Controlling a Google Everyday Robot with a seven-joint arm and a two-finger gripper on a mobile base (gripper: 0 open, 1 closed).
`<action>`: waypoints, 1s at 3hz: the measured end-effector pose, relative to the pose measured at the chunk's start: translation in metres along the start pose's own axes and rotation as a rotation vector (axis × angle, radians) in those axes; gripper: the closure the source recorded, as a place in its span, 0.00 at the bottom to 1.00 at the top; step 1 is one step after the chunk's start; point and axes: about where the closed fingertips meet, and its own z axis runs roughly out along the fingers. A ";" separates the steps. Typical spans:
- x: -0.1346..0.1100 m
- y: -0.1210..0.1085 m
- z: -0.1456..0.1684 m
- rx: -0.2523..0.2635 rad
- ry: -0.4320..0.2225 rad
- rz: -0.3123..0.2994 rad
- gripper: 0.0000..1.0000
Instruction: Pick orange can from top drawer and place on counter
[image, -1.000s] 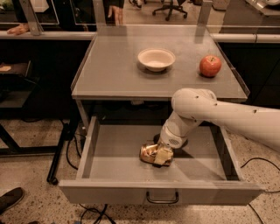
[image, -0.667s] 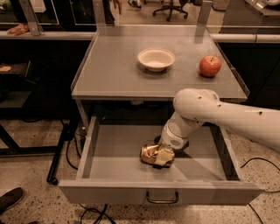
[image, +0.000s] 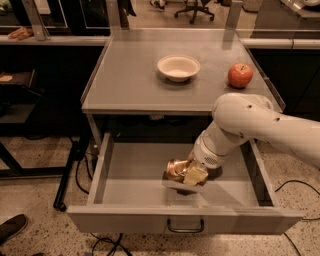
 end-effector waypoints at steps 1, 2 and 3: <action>0.000 0.000 0.000 -0.001 0.000 -0.001 1.00; -0.025 -0.009 -0.023 0.015 -0.019 -0.035 1.00; -0.056 -0.018 -0.059 0.045 -0.007 -0.084 1.00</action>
Offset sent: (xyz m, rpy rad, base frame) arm 0.0343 0.0355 0.0841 0.0379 -0.0841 0.0720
